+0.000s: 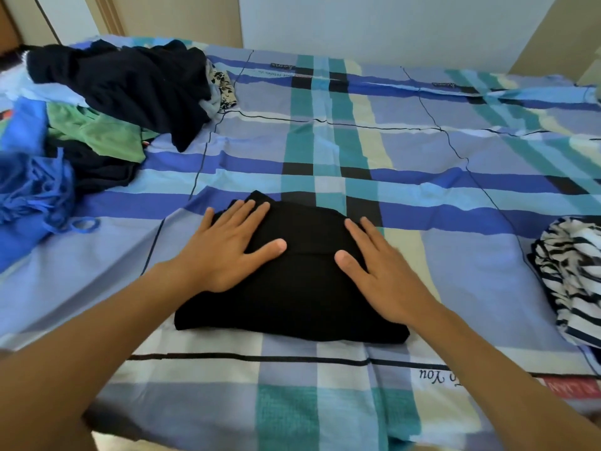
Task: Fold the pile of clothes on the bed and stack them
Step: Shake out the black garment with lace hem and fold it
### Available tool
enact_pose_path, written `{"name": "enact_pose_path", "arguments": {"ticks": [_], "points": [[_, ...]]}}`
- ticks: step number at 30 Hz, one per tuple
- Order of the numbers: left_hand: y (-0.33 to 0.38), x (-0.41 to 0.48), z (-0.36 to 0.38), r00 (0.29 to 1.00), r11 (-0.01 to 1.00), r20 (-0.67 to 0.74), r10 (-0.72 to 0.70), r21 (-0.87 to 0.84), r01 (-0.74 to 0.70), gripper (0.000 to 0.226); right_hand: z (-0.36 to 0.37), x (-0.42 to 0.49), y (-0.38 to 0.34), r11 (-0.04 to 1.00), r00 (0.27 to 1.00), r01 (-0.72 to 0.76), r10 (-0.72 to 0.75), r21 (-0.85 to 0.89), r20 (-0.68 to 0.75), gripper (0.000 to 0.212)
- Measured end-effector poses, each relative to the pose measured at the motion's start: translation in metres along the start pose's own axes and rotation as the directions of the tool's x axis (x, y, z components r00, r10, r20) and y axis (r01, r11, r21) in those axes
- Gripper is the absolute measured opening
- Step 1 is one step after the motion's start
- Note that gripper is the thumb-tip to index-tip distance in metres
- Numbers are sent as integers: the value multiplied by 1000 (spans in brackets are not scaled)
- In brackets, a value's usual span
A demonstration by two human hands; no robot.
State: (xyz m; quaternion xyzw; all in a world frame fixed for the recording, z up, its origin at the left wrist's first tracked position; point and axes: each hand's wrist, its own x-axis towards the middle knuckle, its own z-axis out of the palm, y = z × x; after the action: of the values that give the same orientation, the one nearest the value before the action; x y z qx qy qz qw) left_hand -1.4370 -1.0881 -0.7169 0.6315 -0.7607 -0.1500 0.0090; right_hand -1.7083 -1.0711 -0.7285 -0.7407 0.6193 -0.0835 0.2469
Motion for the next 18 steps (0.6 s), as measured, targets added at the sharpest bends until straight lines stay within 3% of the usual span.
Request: {"name": "enact_pose_path", "arguments": {"ticks": [4, 6, 9, 12, 15, 18], "points": [[-5, -6, -7, 963, 959, -64, -261, -131, 251, 109, -11, -19, 1, 978, 993, -76, 91, 194, -72, 81], [-13, -15, -17, 923, 903, -26, -384, -217, 370, 117, -17, -29, 3, 938, 992, -76, 106, 338, -72, 81], [-21, -26, -28, 909, 762, 184, -374, -497, 414, 113, -25, -36, 4, 858, 990, -136, 129, 496, 49, 87], [-16, -35, -32, 882, 606, 365, -298, -641, 470, 114, -30, -30, 0, 840, 986, -156, 162, 519, 34, 87], [-9, -39, -38, 875, 462, 401, -272, -743, 484, 132, -32, -23, 0, 753, 984, -176, 140, 633, 108, 85], [1, -44, -37, 849, 333, 414, -328, -791, 514, 132, -32, -19, 10, 660, 980, -194, 90, 726, 179, 97]]}}
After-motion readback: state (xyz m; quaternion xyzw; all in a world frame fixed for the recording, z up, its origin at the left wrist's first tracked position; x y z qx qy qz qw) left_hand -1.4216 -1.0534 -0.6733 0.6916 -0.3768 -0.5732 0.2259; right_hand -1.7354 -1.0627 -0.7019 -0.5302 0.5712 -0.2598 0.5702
